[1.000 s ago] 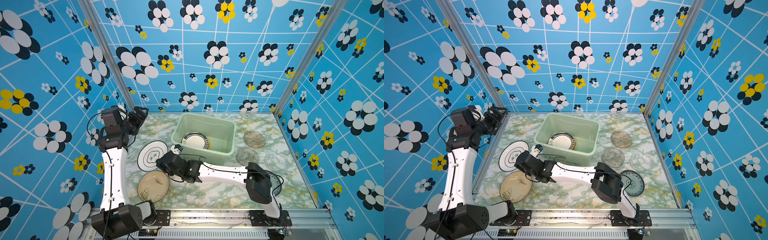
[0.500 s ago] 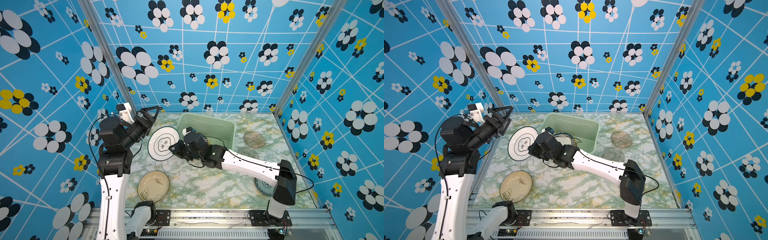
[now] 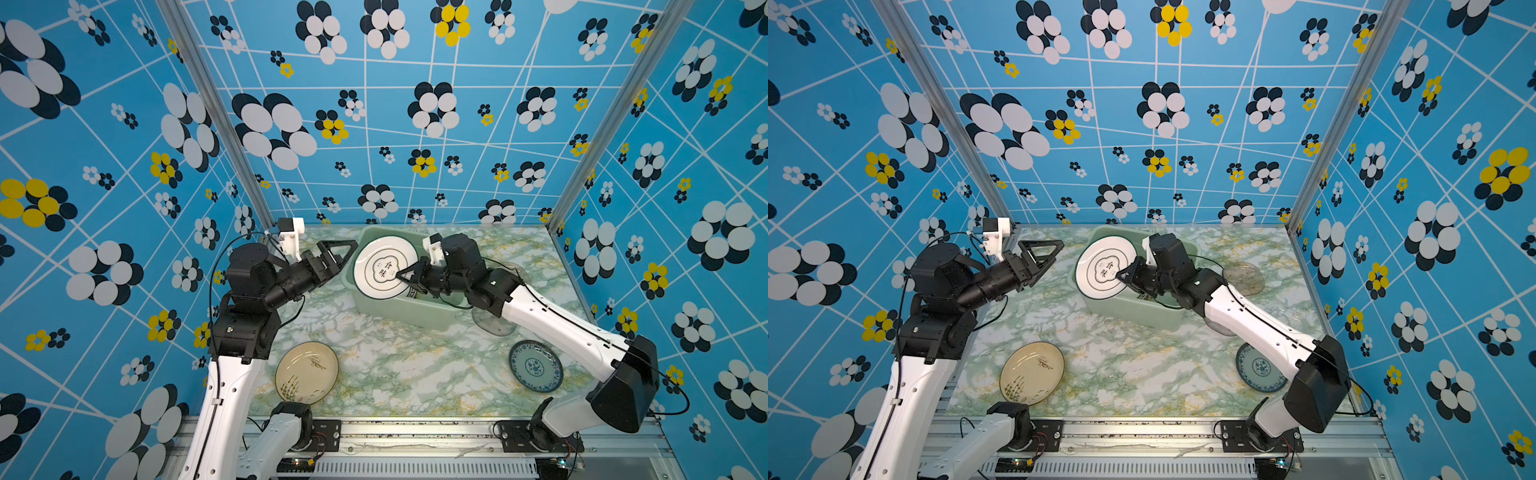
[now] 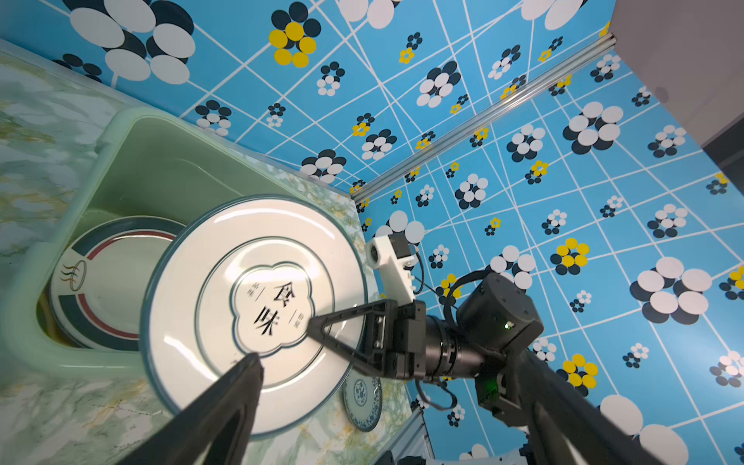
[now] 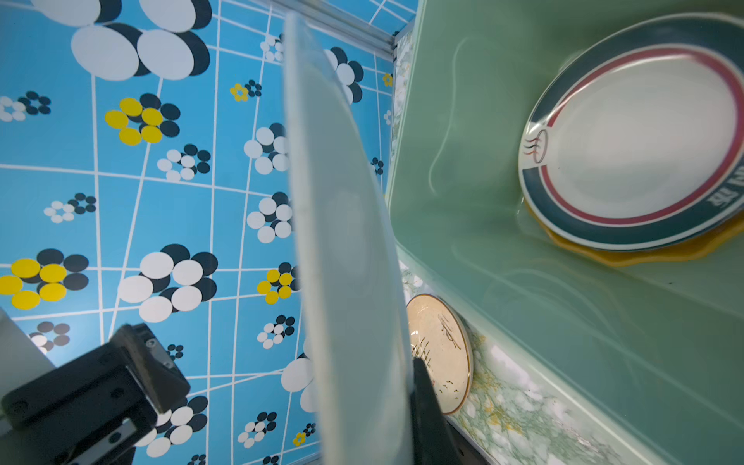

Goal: Place the plates into the plastic bin on the countertop
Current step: Place the plate in the plastic bin.

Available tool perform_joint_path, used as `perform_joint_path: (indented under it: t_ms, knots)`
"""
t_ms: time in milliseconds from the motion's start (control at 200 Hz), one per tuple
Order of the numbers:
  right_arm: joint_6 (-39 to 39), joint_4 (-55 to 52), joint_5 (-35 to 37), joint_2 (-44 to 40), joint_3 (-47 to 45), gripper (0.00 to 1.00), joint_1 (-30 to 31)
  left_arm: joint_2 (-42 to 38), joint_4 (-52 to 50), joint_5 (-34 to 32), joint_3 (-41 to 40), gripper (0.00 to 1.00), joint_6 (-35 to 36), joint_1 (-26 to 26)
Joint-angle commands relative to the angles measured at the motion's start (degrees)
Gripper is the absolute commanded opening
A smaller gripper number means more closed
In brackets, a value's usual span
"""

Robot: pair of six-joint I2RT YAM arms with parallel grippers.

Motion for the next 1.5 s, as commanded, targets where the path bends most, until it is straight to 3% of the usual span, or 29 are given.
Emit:
perform_joint_path:
  t_ms: [0,230,595,715,1304,1499]
  knots:
    - [-1.71,-0.41,-4.58,-1.71,-1.26,0.0,-3.83,-0.05,-3.71,-0.4,-0.39,0.99,7.53,-2.18]
    - [-2.53,-3.16,-6.76,2.49,0.22,0.0,-10.18,2.26,-7.31,-6.39,-2.15,0.99,15.77,-8.07]
    - [-7.72,-12.5,-7.3,16.64,10.4,0.0,-11.72,13.94,-12.32,-20.35,3.36,0.99,30.21,-17.12]
    - [-7.6,-12.89,-7.13,19.65,11.94,0.0,-11.69,15.51,-11.19,-23.05,3.94,0.99,31.03,-17.84]
    - [-4.25,-11.95,-6.77,28.67,13.57,0.0,-11.68,14.94,-12.87,-24.62,2.49,0.99,32.5,-17.84]
    - [-2.76,-10.81,-6.77,30.77,13.56,0.12,-11.77,15.43,-12.69,-24.58,2.38,0.99,32.48,-17.84]
